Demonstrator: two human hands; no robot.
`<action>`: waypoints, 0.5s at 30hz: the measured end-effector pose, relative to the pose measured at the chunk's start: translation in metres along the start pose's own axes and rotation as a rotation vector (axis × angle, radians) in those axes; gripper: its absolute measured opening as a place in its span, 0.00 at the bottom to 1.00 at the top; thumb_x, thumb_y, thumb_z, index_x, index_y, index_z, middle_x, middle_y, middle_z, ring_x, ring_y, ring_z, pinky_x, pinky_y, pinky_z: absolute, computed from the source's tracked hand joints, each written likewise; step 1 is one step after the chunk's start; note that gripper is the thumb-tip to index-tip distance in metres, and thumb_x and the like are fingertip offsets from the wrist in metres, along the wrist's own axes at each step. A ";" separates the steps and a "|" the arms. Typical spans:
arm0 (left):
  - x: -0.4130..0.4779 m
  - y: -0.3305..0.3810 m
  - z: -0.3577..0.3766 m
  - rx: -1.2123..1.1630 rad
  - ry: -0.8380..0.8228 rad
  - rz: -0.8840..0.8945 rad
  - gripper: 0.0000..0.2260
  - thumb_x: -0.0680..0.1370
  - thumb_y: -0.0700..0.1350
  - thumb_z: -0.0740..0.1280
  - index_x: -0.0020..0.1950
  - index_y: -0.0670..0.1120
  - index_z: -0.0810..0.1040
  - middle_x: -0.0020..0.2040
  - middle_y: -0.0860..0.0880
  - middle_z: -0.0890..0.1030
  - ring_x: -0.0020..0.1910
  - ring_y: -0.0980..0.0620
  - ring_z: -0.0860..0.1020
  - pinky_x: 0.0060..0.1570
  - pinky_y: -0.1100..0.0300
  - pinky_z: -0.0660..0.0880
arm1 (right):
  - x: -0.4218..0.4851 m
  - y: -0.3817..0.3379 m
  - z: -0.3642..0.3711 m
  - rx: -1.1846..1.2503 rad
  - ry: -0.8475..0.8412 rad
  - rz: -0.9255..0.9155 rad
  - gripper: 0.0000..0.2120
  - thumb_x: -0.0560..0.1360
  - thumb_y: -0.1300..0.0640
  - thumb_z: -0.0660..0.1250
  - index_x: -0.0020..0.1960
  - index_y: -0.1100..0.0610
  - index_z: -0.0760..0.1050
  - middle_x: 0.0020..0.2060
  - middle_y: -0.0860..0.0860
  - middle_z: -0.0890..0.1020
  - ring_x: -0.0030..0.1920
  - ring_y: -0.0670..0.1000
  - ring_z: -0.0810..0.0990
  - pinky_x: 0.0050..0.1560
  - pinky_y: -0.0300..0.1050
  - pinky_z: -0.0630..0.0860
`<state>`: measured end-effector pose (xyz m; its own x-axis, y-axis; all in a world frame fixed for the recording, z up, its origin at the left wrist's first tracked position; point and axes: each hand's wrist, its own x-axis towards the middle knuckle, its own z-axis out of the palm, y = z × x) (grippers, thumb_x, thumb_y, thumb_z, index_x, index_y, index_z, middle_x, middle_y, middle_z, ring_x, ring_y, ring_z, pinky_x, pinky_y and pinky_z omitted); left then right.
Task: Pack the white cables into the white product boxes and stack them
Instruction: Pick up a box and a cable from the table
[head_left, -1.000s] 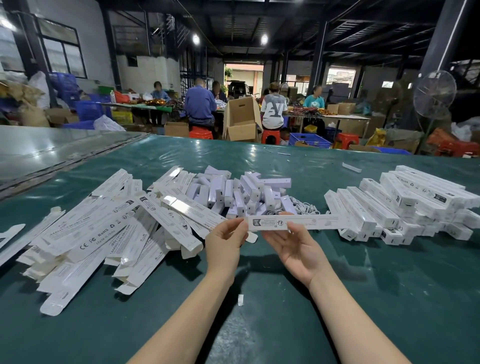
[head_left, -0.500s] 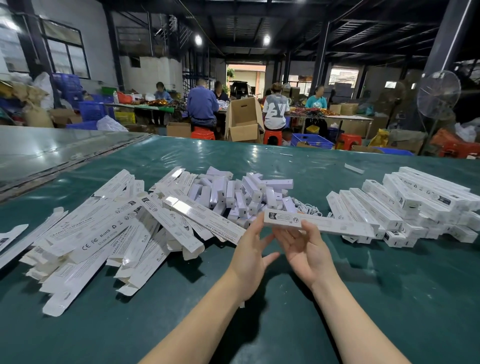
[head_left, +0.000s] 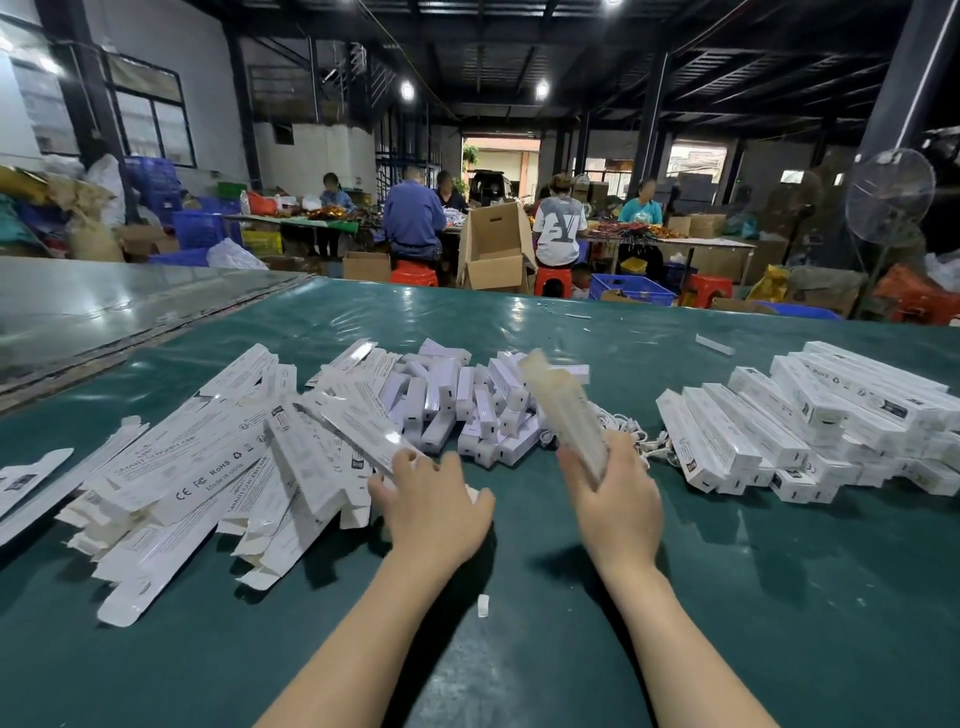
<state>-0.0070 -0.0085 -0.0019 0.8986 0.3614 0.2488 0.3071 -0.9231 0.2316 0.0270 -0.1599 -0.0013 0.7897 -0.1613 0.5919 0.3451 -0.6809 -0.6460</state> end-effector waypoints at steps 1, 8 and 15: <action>0.002 -0.002 -0.003 0.024 0.015 -0.025 0.20 0.74 0.57 0.57 0.61 0.48 0.69 0.63 0.46 0.72 0.67 0.45 0.59 0.60 0.45 0.57 | 0.000 0.000 0.001 -0.070 -0.036 -0.044 0.17 0.74 0.45 0.64 0.50 0.58 0.69 0.44 0.56 0.78 0.44 0.61 0.76 0.39 0.48 0.62; 0.021 0.002 -0.008 -0.142 0.080 0.101 0.13 0.74 0.48 0.62 0.56 0.45 0.70 0.59 0.45 0.72 0.60 0.44 0.65 0.54 0.54 0.64 | 0.003 0.002 0.006 -0.096 -0.043 0.019 0.13 0.73 0.44 0.65 0.42 0.51 0.65 0.36 0.50 0.74 0.37 0.56 0.69 0.35 0.46 0.59; 0.072 0.035 -0.002 -0.064 -0.224 0.269 0.23 0.80 0.55 0.53 0.75 0.53 0.55 0.74 0.42 0.55 0.73 0.43 0.52 0.69 0.47 0.55 | 0.008 -0.003 0.003 0.486 0.010 0.154 0.22 0.73 0.45 0.54 0.58 0.58 0.73 0.46 0.49 0.78 0.46 0.52 0.75 0.41 0.39 0.63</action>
<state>0.0681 -0.0142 0.0258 0.9932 0.0623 0.0980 0.0366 -0.9686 0.2458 0.0335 -0.1570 0.0038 0.8459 -0.2422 0.4751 0.4228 -0.2384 -0.8743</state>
